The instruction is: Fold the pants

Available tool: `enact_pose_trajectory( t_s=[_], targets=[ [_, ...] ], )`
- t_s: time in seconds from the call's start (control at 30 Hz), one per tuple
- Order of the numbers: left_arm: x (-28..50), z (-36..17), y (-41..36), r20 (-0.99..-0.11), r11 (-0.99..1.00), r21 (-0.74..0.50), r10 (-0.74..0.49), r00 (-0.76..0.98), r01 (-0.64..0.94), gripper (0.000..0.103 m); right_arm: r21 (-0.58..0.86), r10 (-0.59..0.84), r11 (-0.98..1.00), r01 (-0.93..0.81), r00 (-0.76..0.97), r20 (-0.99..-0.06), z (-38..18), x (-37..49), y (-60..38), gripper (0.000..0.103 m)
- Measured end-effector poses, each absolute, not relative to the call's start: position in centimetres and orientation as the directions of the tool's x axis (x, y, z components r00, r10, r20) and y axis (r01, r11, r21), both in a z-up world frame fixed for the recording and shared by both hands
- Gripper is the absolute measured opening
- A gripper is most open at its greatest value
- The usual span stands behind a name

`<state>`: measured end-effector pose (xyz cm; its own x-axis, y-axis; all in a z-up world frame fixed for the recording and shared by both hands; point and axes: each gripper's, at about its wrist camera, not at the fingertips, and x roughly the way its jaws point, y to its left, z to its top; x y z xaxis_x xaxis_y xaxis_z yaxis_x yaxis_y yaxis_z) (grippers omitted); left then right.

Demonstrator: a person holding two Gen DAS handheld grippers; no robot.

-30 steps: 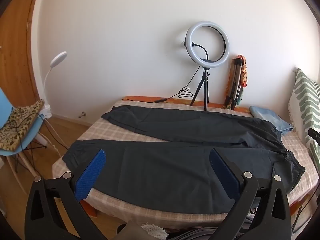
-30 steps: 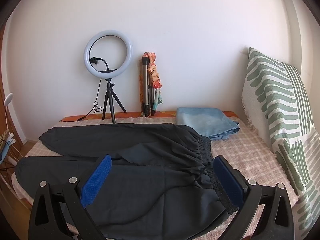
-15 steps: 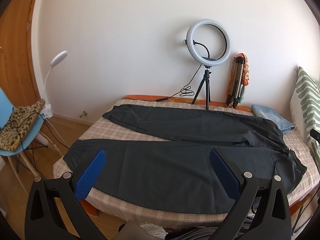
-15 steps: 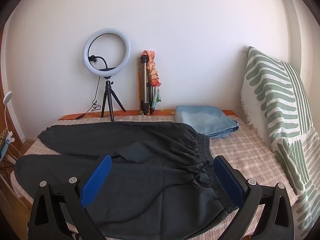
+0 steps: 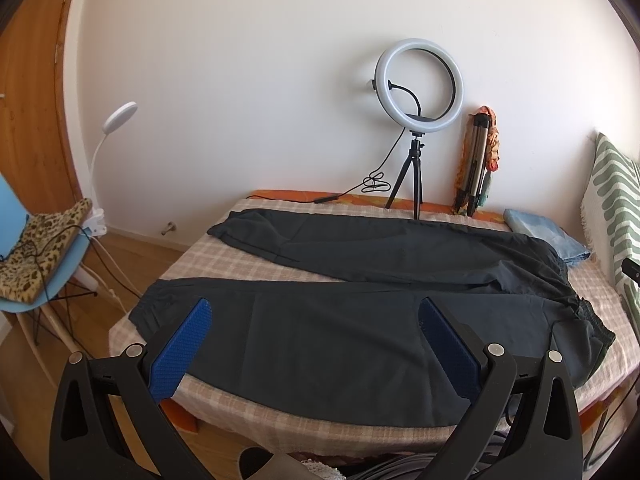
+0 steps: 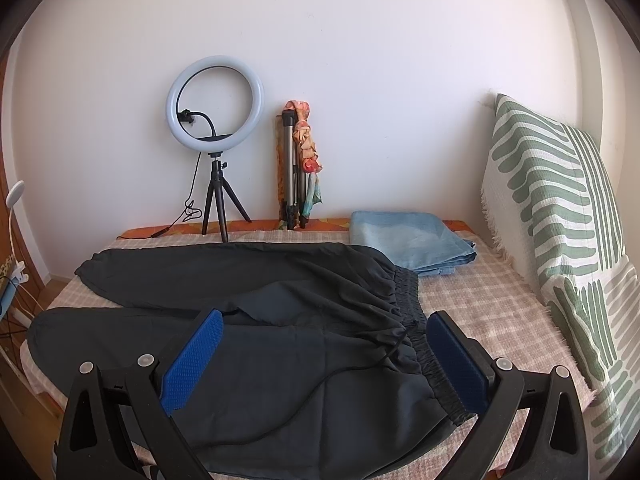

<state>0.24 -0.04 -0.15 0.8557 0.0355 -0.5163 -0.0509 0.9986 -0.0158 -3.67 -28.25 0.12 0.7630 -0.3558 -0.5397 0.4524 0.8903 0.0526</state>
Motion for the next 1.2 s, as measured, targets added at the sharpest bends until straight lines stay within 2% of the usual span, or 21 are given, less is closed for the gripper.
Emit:
enact_pose_trajectory(
  t_s=[1.2],
  targets=[
    [0.3, -0.06, -0.17, -0.515, 0.999, -0.017, 0.031, 0.857, -0.047, 0.103, 0.051, -0.354, 0.891, 0.45, 0.762, -0.543, -0.02, -3.74, -28.12, 0.103]
  ],
)
